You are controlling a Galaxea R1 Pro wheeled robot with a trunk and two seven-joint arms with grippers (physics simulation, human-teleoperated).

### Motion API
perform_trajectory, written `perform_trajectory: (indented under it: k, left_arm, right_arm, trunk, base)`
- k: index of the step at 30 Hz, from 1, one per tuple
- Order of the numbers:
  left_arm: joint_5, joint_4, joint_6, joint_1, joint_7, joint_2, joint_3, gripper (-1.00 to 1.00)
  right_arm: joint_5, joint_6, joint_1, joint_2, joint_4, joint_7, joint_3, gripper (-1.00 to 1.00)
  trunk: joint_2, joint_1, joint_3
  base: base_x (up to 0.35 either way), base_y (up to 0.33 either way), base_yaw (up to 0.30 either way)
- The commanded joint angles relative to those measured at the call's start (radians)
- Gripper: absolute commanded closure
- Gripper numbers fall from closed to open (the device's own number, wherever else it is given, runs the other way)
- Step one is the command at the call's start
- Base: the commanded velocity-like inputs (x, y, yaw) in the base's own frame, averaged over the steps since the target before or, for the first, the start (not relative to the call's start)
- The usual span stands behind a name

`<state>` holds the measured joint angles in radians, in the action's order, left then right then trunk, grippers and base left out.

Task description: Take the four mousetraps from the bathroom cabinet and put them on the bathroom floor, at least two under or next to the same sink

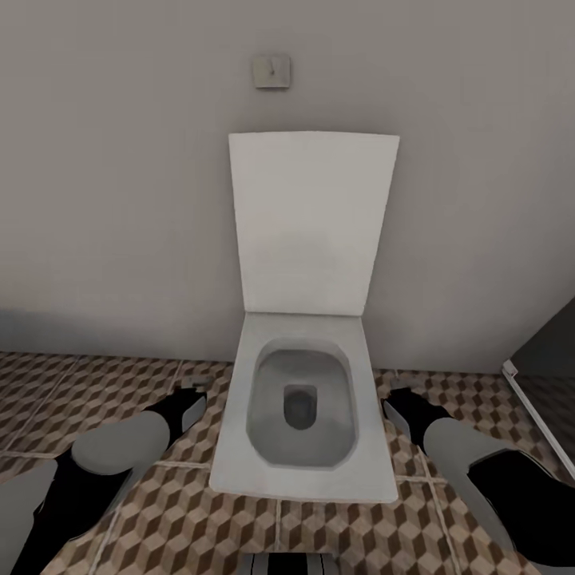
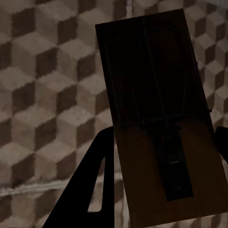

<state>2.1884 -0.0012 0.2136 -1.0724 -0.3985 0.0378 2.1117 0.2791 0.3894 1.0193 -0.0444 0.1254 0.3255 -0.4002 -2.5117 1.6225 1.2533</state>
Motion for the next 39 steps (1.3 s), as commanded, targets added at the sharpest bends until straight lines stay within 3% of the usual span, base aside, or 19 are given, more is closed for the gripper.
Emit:
perform_trajectory:
  k: [1,18,39]
  left_arm:
    - [-0.002,-0.005,0.000,0.000,0.002,-0.002,0.001,1.00]
    - [-0.002,-0.037,-0.005,0.009,0.001,-0.008,0.002,1.00]
    - [-0.001,-0.047,-0.005,0.009,0.001,-0.005,0.002,1.00]
  right_arm:
    - [0.002,-0.001,-0.003,-0.001,0.000,0.000,0.000,1.00]
    - [-0.004,-0.057,-0.052,-0.008,-0.048,0.003,-0.002,1.00]
    - [-0.006,-0.110,-0.059,-0.005,-0.041,0.005,-0.002,1.00]
  trunk:
    - [0.000,0.000,0.000]
    - [0.000,0.000,0.000]
    - [0.000,0.000,0.011]
  base:
    - [0.008,0.000,0.000]
    - [0.001,0.000,0.000]
    - [0.000,0.000,0.000]
